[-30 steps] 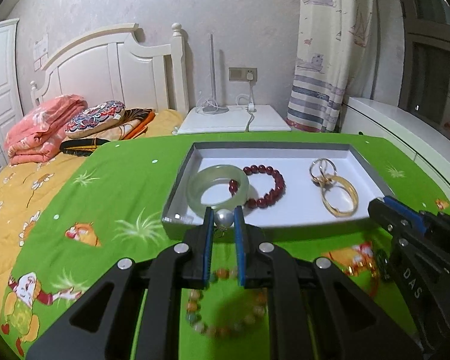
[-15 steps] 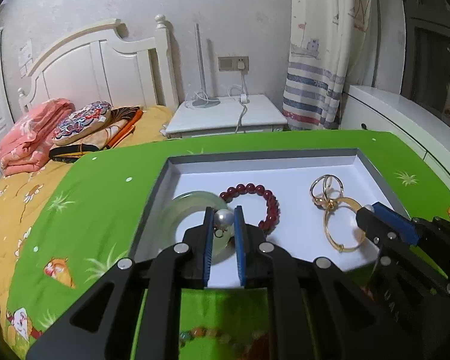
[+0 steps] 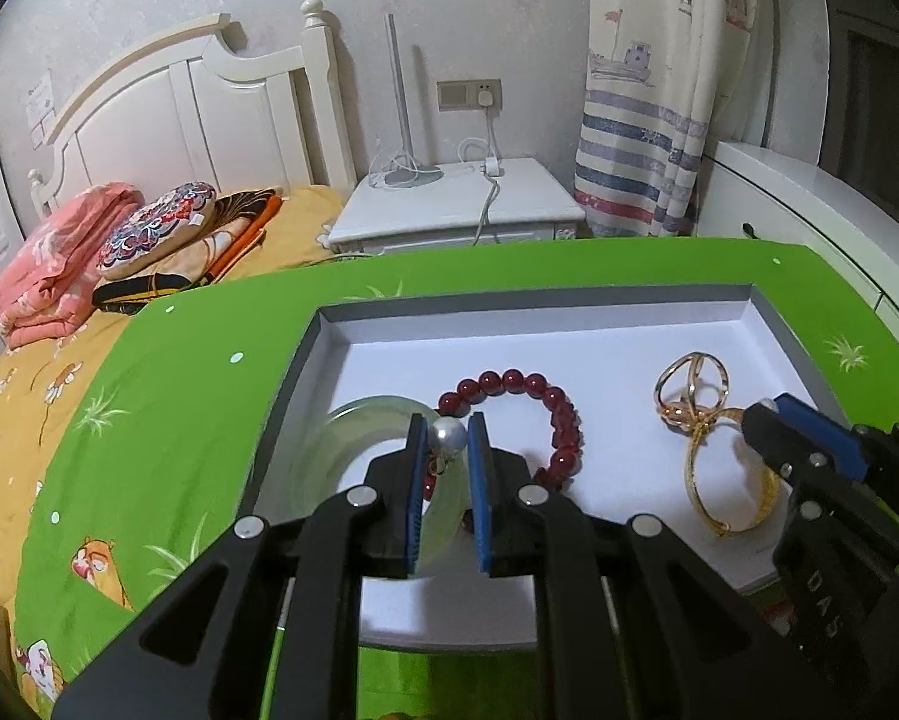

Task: Organize jewelry
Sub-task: 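Carry the pearl earrings into the grey tray with both tools and open them, then grasp the red rose ornament with the left tool while the right tool grasps the red string bracelet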

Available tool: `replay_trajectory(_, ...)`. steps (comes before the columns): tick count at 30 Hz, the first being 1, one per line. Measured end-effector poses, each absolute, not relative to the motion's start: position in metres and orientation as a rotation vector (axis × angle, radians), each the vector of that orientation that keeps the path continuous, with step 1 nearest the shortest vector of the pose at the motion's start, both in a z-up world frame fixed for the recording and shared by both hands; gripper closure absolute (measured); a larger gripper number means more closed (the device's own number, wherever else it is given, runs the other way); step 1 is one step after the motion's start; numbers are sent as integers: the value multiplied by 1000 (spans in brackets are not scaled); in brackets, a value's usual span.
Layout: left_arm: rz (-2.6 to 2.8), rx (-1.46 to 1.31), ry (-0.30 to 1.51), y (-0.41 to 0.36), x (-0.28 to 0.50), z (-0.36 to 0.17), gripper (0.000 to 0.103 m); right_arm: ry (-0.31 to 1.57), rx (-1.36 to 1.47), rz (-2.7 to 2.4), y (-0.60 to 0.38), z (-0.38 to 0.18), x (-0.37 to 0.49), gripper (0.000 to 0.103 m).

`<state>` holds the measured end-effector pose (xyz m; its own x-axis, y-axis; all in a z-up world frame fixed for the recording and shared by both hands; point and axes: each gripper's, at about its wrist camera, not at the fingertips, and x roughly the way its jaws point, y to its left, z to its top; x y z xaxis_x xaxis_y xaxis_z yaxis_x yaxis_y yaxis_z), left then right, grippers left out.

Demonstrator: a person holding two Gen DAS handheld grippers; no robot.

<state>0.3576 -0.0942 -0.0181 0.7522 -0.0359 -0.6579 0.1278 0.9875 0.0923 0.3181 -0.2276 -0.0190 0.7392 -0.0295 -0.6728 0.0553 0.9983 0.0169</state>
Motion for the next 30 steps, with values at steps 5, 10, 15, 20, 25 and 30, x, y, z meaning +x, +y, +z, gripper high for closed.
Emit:
replay_trajectory(5,-76,138,704,-92,356,-21,61,752,53,-44,-230,-23,320,68)
replay_trajectory(10,-78,112,689,-84,352,-18,50,738,56,-44,-231,-22,317,53)
replay_trajectory(15,-102,87,653,-69,335,-8,33,724,65,-16,-230,-16,309,53)
replay_trajectory(20,-114,20,632,-45,310,-4,33,681,75,12,-232,-2,288,53)
replay_trajectory(25,-118,23,626,-32,282,-9,33,652,71,26,-227,1,261,53)
replay_trajectory(30,-129,-6,633,-16,252,-13,33,654,56,51,-220,-6,231,53)
